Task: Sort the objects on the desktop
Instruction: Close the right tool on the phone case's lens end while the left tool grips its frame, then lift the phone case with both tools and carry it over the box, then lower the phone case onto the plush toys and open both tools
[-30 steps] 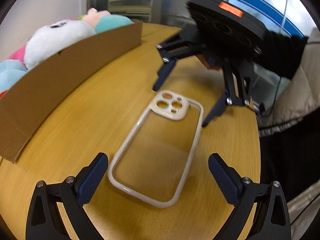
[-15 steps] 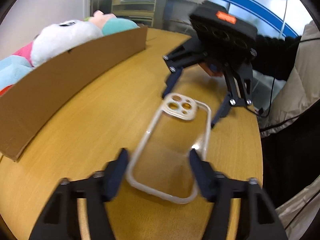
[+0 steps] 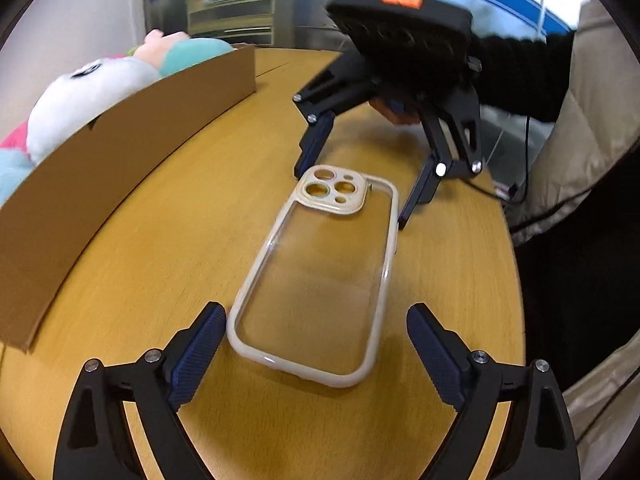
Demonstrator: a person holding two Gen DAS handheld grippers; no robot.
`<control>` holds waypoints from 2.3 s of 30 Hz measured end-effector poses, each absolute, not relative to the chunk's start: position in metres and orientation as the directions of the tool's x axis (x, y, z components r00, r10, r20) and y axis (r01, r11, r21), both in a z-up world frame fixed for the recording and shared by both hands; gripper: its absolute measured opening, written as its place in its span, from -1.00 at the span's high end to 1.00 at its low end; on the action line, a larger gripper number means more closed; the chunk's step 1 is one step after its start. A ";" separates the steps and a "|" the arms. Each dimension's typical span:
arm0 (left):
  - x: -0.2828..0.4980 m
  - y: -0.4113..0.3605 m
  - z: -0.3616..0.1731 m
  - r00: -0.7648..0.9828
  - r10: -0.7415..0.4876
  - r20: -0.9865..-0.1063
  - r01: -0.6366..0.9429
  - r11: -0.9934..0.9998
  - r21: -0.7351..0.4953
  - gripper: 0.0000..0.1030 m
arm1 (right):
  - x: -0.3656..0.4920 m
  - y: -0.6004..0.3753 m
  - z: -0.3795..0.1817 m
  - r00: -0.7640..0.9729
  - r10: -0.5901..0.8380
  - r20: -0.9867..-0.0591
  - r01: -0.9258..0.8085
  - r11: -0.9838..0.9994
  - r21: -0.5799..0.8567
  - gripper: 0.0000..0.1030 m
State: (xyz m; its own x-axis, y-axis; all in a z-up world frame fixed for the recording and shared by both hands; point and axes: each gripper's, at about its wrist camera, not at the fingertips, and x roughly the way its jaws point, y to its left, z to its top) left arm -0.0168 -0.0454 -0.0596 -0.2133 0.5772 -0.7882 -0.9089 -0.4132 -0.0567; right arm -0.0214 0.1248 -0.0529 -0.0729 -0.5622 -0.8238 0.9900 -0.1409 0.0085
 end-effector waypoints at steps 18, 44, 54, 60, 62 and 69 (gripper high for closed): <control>-0.026 -0.039 -0.015 -0.259 0.579 -0.773 -0.921 -0.388 0.018 -0.66 | -0.040 0.123 -0.024 -0.091 -0.573 -0.815 0.992 -0.126 -0.022 -0.56; -0.331 -0.052 0.144 -0.419 0.595 -0.685 -0.906 -0.320 0.276 -0.59 | -0.334 0.128 0.129 -0.325 -0.589 -0.740 0.944 -0.151 -0.294 -0.57; -0.405 -0.047 0.069 -0.402 0.548 -0.734 -0.891 -0.420 0.174 -0.41 | -0.406 0.111 0.055 -0.298 -0.504 -0.811 0.953 -0.211 -0.219 -0.57; -0.362 -0.058 0.112 -0.516 0.544 -0.662 -0.830 -0.510 0.228 -0.71 | -0.375 0.126 0.080 -0.375 -0.488 -0.788 0.921 -0.290 -0.258 -0.59; -0.336 -0.063 0.127 -0.554 0.537 -0.636 -0.804 -0.544 0.241 -0.81 | -0.356 0.140 0.094 -0.390 -0.510 -0.766 0.913 -0.322 -0.251 -0.59; -0.220 -0.090 0.138 -0.634 0.523 -0.569 -0.706 -0.692 0.151 -0.99 | -0.269 0.197 0.126 -0.524 -0.532 -0.665 0.824 -0.514 -0.238 -0.59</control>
